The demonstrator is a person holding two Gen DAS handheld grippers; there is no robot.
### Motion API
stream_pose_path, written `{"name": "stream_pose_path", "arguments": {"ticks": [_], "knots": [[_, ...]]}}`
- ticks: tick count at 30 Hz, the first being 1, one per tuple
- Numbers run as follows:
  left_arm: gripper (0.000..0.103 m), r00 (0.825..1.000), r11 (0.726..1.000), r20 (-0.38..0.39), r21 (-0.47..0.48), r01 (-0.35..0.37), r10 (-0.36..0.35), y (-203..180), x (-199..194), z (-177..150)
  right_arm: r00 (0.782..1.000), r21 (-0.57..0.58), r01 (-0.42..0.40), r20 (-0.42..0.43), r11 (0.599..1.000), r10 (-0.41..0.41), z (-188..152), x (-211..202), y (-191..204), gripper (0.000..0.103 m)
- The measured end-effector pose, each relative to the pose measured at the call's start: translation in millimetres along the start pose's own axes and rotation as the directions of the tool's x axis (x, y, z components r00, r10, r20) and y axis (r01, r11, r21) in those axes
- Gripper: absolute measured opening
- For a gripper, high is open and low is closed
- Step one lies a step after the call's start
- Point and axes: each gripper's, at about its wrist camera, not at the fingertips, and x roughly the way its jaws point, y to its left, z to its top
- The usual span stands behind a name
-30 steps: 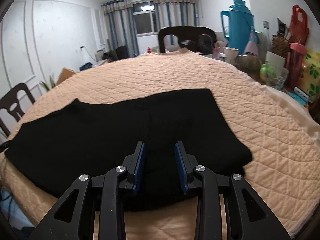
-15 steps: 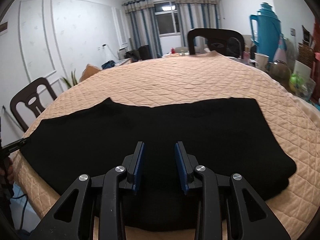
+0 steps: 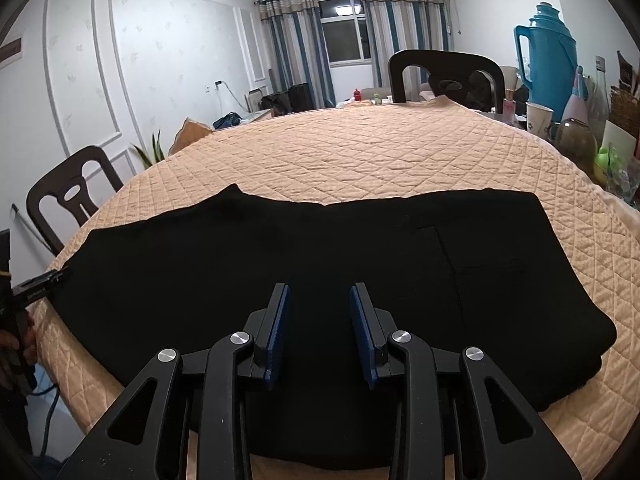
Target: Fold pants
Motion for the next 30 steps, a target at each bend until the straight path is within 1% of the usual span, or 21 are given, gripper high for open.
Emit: {"name": "stream_pose_path", "arguments": {"ticks": [2, 3, 4, 8, 10, 11, 13, 17, 19, 22, 24, 25, 28, 30], "knots": [[0.046, 1.000, 1.000, 0.004, 0.010, 0.011, -0.011, -2.8, -1.6, -0.4, 1.000, 0.000, -0.003, 0.002, 1.000, 0.003, 0.0, -0.5, 0.7, 0.032], [0.039, 1.000, 1.000, 0.004, 0.012, 0.025, -0.025, -4.2, -2.3, -0.6, 1.000, -0.002, -0.004, 0.002, 1.000, 0.004, -0.1, -0.3, 1.9, 0.032], [0.035, 1.000, 1.000, 0.005, 0.013, 0.028, -0.028, -5.5, -2.7, -0.6, 1.000, -0.004, -0.006, 0.001, 1.000, 0.006, 0.2, -0.4, 2.6, 0.032], [0.028, 0.999, 0.999, 0.008, 0.025, 0.040, -0.040, -7.8, -3.8, 0.4, 1.000, -0.009, -0.014, 0.003, 1.000, 0.014, 0.8, -0.4, 5.8, 0.032], [0.018, 0.999, 0.999, 0.008, 0.016, 0.051, -0.051, -4.0, -5.0, 1.6, 1.000, -0.010, -0.018, 0.005, 1.000, 0.018, 1.1, -0.3, 6.8, 0.032], [0.016, 0.998, 0.998, 0.006, 0.003, 0.062, -0.062, -1.5, -5.1, 2.5, 1.000, -0.011, -0.018, 0.005, 1.000, 0.018, 1.4, -0.4, 6.8, 0.032], [0.010, 0.994, 0.993, -0.004, -0.039, 0.108, -0.109, 6.1, -5.1, 5.1, 1.000, -0.011, -0.021, 0.006, 1.000, 0.022, 1.9, -0.4, 6.9, 0.032], [0.008, 0.978, 0.971, -0.014, -0.123, 0.207, -0.210, 17.4, -6.0, 11.9, 1.000, -0.006, -0.029, 0.010, 1.000, 0.029, 1.9, -1.3, 7.7, 0.032], [0.008, 0.965, 0.955, -0.005, -0.142, 0.260, -0.263, 15.9, -9.5, 16.1, 0.999, -0.001, -0.036, 0.013, 0.999, 0.036, 2.3, -1.8, 7.3, 0.032], [0.008, 0.944, 0.935, 0.019, -0.132, 0.330, -0.331, 2.1, -18.0, 25.7, 0.999, 0.003, -0.046, 0.018, 0.999, 0.046, 1.9, -2.6, 7.8, 0.032], [0.007, 0.923, 0.916, 0.029, -0.118, 0.384, -0.383, -13.1, -21.4, 33.9, 0.998, 0.007, -0.057, 0.022, 0.998, 0.057, 1.7, -2.8, 7.9, 0.032], [0.005, 0.912, 0.906, 0.030, -0.110, 0.409, -0.408, -21.2, -21.5, 37.5, 0.998, 0.009, -0.063, 0.023, 0.998, 0.063, 1.8, -2.8, 8.2, 0.032], [0.002, 0.866, 0.864, 0.016, -0.066, 0.499, -0.500, -59.5, -22.1, 47.8, 0.996, 0.019, -0.084, 0.022, 0.996, 0.084, 1.1, -2.5, 8.5, 0.032], [0.002, 0.824, 0.824, -0.003, -0.017, 0.567, -0.567, -93.0, -24.7, 49.4, 0.995, 0.024, -0.095, 0.020, 0.995, 0.094, 0.7, -2.4, 9.5, 0.032]]}}
